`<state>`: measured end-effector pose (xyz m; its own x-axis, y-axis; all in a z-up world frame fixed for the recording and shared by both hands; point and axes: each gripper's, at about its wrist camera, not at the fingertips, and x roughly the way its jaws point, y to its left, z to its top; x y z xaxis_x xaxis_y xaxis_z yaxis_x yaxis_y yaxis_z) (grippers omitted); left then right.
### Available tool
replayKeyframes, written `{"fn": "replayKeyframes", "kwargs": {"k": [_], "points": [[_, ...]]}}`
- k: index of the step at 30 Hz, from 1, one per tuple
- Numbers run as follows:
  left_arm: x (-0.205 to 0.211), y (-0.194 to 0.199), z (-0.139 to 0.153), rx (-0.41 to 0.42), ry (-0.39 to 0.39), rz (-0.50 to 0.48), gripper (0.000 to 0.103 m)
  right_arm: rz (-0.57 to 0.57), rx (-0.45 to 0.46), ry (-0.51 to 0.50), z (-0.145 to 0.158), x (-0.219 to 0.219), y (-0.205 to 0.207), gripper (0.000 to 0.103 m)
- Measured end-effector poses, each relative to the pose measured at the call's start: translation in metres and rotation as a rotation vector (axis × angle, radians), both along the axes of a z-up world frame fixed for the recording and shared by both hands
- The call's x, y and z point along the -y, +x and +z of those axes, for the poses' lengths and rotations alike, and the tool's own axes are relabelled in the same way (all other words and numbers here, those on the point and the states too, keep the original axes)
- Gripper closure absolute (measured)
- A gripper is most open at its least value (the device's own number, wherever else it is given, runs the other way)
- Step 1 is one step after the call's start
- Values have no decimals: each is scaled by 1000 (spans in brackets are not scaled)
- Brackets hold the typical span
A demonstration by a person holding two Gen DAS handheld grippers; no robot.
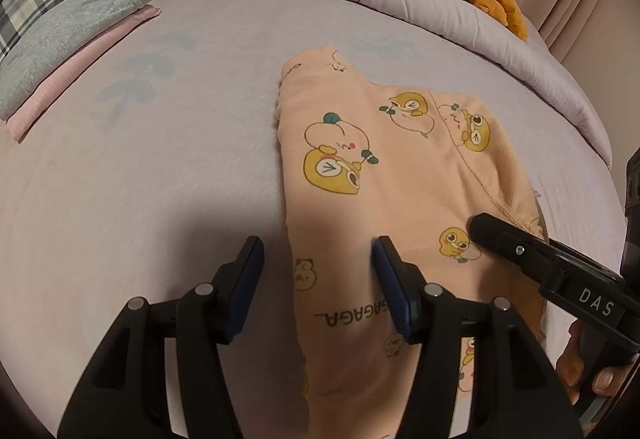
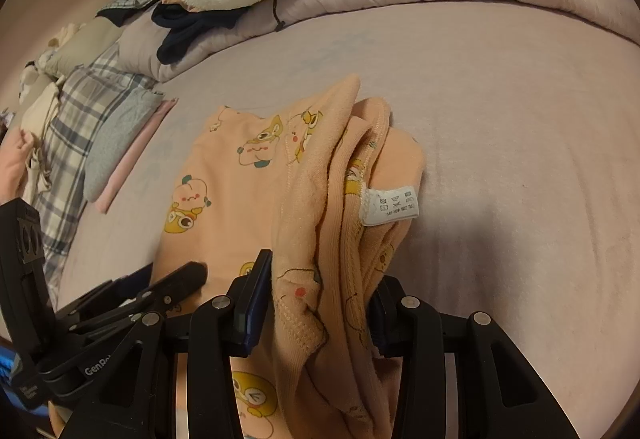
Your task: Fold small clothes
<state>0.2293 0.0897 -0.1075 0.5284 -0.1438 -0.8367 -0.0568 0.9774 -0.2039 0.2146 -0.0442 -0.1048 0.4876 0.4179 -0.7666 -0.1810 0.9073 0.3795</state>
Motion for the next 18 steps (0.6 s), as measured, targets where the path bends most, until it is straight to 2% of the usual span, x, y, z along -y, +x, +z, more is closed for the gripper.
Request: {"fn": "replayKeyframes", "kwargs": {"k": [18], "points": [[-5, -7, -1, 0, 2, 3, 45, 1, 4, -6, 0, 4, -1, 62]]}}
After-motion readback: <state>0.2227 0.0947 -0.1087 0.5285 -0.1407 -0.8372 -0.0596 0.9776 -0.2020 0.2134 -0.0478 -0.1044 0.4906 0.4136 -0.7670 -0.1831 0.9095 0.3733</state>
